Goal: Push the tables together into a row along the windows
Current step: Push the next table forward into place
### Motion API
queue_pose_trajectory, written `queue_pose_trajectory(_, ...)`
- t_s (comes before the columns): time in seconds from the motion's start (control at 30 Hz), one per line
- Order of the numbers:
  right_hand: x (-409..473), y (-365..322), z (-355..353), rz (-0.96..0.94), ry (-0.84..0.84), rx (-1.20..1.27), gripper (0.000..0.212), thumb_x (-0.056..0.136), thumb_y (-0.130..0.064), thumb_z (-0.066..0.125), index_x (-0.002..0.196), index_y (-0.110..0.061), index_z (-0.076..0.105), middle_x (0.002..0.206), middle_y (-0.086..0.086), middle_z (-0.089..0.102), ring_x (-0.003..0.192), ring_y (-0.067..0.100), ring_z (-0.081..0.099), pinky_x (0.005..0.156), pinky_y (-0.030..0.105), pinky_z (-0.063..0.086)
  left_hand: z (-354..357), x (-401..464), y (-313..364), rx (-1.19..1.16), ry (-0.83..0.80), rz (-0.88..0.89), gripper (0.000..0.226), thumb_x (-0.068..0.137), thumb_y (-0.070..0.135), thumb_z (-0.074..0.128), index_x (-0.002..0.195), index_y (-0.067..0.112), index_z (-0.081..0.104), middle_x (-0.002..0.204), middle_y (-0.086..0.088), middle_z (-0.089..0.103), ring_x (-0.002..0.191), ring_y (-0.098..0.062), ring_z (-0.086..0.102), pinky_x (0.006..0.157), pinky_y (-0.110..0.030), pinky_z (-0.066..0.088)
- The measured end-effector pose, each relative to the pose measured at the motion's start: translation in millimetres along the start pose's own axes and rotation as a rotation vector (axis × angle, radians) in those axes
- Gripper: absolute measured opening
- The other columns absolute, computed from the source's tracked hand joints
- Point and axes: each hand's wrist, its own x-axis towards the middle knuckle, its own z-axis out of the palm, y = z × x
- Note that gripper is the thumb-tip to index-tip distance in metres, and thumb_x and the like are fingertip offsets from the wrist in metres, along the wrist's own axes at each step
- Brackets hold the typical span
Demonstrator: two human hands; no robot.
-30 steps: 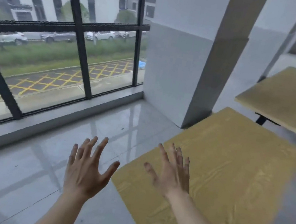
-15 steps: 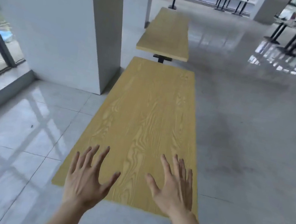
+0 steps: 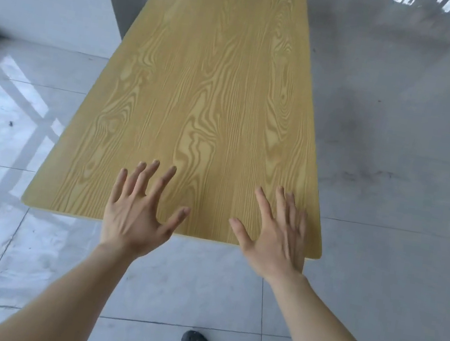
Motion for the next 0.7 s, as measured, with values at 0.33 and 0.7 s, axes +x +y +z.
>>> queue_pose_trajectory(0.33,15,9,62,0.019,0.152,-0.082,0.085,0.092,-0.084,0.023,0.162,-0.037,0.03,0.173,0.011,0.019,0.161,0.032,0.009,0.126,0.061,0.011,67,7,-11,0.059,0.005,0.027,0.081,0.09,0.079,0.037,0.158,0.035,0.036,0.167,-0.004,0.033,0.159,-0.026,0.015,0.129,-0.052,0.008)
queue_pose_trajectory(0.7,38,11,65,0.004,0.199,-0.068,0.082,0.091,-0.082,0.031,0.159,-0.036,0.04,0.172,0.009,0.025,0.16,0.032,0.016,0.125,0.063,0.017,73,31,-13,0.069,-0.003,0.03,0.083,0.088,0.082,0.034,0.156,0.034,0.042,0.164,-0.004,0.04,0.157,-0.029,0.023,0.127,-0.057,0.016)
